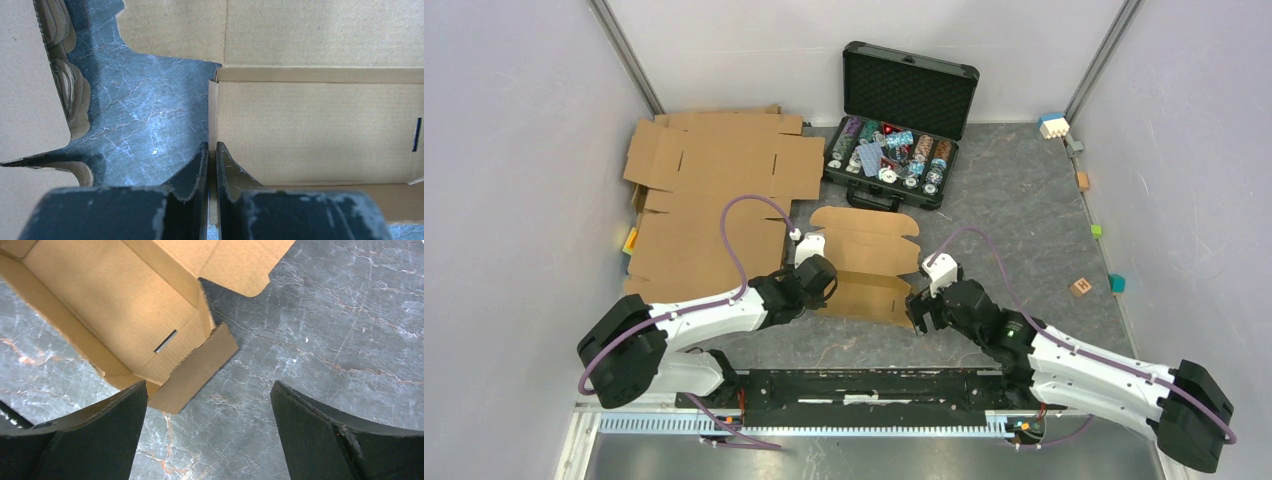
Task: Fold the paper box
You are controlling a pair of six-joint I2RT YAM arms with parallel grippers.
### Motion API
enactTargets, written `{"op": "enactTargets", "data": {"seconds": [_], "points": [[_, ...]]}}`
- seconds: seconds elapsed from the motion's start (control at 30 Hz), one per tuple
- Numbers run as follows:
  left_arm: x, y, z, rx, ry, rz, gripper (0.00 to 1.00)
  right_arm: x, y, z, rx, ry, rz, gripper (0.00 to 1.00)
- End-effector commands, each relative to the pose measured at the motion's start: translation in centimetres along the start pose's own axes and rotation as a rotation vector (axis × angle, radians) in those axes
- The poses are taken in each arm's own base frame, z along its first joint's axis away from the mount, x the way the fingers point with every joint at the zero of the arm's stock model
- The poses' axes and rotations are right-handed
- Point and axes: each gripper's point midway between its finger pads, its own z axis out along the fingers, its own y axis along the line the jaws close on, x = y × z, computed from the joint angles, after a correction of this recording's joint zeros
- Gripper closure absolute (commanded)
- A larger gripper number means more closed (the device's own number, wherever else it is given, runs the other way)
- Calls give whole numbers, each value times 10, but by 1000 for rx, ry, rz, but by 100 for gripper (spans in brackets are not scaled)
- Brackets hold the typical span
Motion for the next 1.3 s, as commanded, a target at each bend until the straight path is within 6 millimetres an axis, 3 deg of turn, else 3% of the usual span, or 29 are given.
{"op": "enactTargets", "data": {"seconds": [0.0,0.2,0.33,0.47,0.83,1.1,1.27], "points": [[-12,-10,-1,18,-34,-54,90,-2,11,-5,-77,-44,-11,2],[-13,-11,-1,20,-36,-57,90,14,36,-7,-246,-23,-70,2],[-13,-12,-1,27,-37,-55,90,22,27,-2,-189,9,-72,2],[-13,-13,0,32,-32,-45,90,16,16,4,-107,18,-54,2],[-12,-15,0,44,-29,-39,90,-21,23,22,-75,-45,14,2],[-11,-17,1,47,-27,-36,90,-23,30,34,-79,-14,-4,2],[-10,-19,1,54,-24,-32,90,-24,31,37,-97,4,-102,2]]}}
